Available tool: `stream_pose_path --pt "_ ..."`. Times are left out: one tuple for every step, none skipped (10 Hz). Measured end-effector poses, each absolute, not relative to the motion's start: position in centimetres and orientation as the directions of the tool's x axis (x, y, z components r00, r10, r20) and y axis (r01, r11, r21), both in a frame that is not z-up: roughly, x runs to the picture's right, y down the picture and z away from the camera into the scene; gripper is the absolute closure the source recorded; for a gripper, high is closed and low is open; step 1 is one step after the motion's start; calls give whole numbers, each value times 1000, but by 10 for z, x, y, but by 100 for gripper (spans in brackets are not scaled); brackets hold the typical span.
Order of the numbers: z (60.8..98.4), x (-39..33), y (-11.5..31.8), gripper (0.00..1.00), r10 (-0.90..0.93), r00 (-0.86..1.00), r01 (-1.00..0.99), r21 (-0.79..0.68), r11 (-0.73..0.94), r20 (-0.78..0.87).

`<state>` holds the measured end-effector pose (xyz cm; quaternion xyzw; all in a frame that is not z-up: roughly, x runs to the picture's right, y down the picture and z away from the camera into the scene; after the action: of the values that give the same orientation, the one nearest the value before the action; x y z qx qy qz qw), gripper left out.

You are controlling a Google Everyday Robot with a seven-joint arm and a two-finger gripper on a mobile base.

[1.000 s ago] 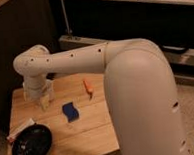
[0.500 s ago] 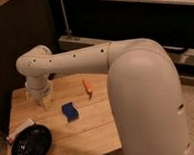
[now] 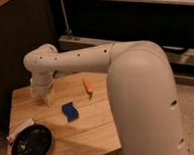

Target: Place the eraser on the white sponge

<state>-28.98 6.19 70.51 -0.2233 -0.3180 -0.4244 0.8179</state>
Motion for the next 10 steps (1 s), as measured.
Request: stream_pose_path --pt "710 -304 62 39 -555 425 844 -90 529 715" --pt "716 -321 65 39 -560 407 855 -84 512 722" --pt "721 -340 74 39 -566 381 868 -73 491 731" --pt "727 -352 86 39 -571 360 881 -67 469 738" --pt "738 -361 96 39 -578 343 891 -62 449 741" --pt "744 -369 104 39 -584 323 900 -51 433 744" --pt "748 -375 110 39 -595 296 909 -28 417 747" --pt "755 -374 114 39 -600 282 912 -14 410 749" --pt "759 -374 118 39 -599 269 913 -3 407 754" --pt "764 -375 124 39 -590 254 913 11 408 766"
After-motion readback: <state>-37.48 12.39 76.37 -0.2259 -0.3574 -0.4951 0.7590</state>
